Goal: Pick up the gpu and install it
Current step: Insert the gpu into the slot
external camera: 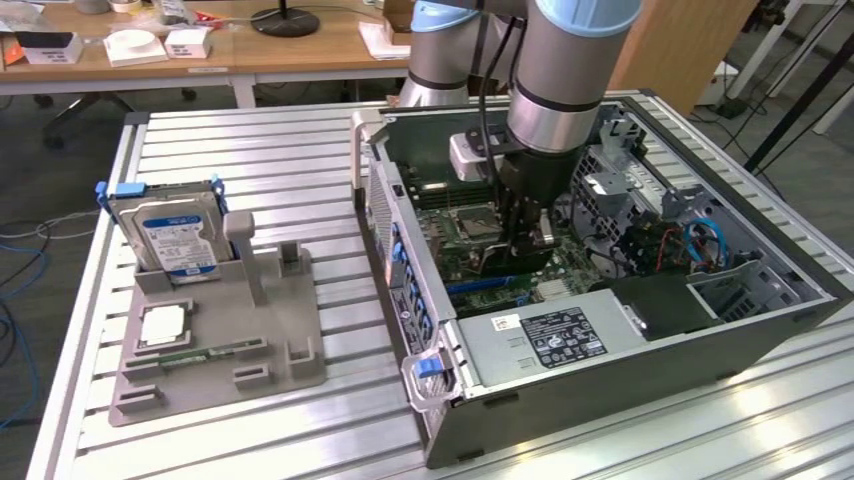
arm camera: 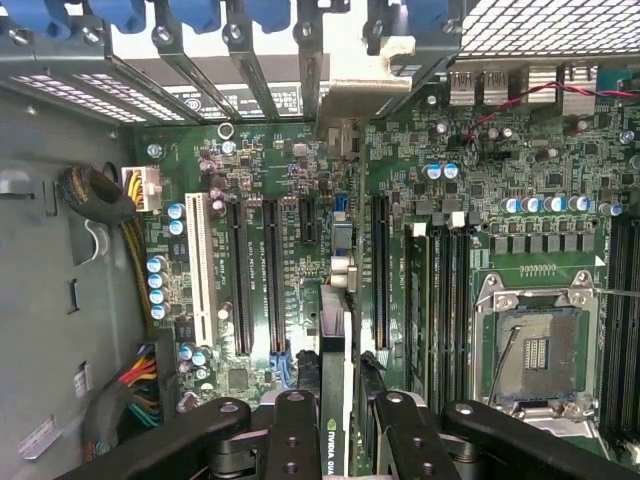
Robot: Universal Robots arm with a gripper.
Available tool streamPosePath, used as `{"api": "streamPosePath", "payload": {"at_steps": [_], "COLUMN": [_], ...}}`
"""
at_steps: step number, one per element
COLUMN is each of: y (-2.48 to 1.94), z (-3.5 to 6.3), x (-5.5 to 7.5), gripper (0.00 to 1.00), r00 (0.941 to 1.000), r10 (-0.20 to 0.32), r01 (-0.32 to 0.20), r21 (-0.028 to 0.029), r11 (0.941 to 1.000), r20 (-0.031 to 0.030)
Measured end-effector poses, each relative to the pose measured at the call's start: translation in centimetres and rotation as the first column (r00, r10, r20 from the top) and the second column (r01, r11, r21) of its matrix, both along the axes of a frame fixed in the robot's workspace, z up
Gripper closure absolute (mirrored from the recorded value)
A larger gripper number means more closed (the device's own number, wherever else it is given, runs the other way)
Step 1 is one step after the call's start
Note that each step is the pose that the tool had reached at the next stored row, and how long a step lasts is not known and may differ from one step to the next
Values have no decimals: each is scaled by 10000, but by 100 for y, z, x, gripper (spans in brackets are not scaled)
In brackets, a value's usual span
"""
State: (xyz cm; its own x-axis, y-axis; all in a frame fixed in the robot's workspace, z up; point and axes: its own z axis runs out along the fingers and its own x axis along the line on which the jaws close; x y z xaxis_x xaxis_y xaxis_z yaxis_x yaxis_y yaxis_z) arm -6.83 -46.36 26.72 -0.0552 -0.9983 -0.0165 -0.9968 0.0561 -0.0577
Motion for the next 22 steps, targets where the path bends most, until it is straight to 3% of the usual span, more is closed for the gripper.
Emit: {"api": "streamPosePath", "payload": {"at_steps": [22], "y": [25], "z": [-53], "x": [-143], "gripper": [74], "r00": [10000], "r10": [1], "r01": [-1], "r21": [-16], "r11": [10000], "r20": [44]}}
